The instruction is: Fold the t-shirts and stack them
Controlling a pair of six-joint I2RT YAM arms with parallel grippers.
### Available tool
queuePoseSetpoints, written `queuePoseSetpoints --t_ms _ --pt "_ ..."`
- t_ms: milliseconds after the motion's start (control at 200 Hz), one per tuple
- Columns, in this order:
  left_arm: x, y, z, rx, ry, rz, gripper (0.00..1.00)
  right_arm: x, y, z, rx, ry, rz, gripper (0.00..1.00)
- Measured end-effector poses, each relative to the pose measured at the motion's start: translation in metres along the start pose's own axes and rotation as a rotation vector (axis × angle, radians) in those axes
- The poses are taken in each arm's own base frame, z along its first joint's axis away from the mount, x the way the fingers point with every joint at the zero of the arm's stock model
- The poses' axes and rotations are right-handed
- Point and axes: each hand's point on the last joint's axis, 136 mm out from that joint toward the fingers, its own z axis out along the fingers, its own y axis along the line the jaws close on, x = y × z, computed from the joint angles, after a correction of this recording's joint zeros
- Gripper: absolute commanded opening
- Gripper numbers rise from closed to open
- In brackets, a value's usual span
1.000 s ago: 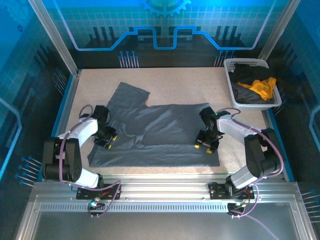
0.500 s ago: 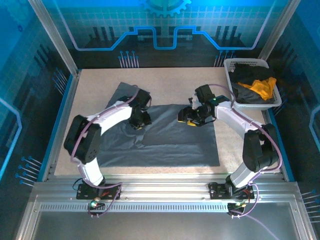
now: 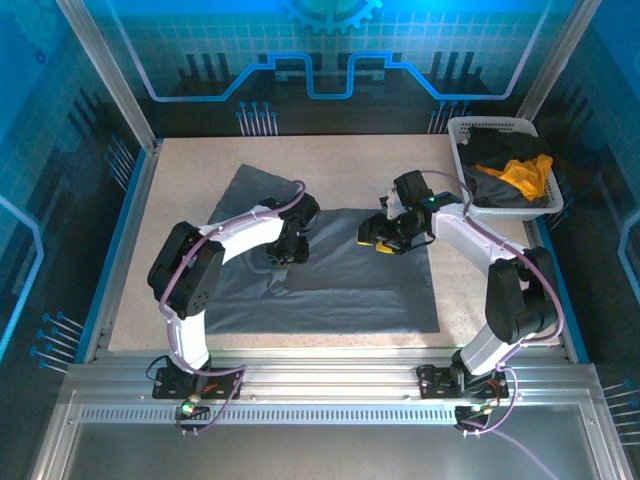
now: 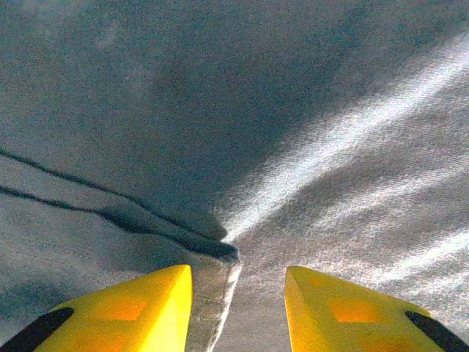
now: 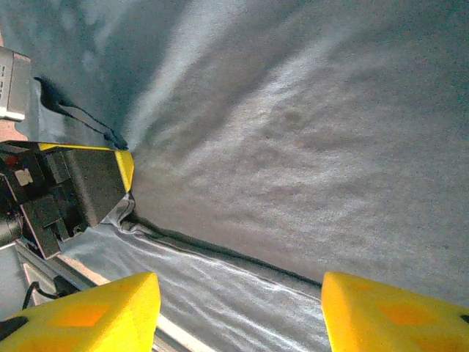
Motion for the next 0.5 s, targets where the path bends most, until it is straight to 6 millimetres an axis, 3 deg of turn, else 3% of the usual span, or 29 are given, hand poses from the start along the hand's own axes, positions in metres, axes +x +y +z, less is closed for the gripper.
queuePoseSetpoints --t_ms 210,410,500 --pt "0.0007 0.003 0.0072 -0.058 -0.016 0.054 0.25 -0.0001 0.0 0.0 -0.002 0.0 0.001 0.6" --pt "-0.0035 0.0084 0.007 -0.108 -0.05 0.08 0.0 -0.0006 0.0015 0.0003 -0.011 0.0 0.002 0.58" --pt "-0.0036 0.0074 0.0059 -0.113 -0.058 0.097 0.0 0.0001 0.0023 0.0014 -0.019 0.007 0.007 0.58"
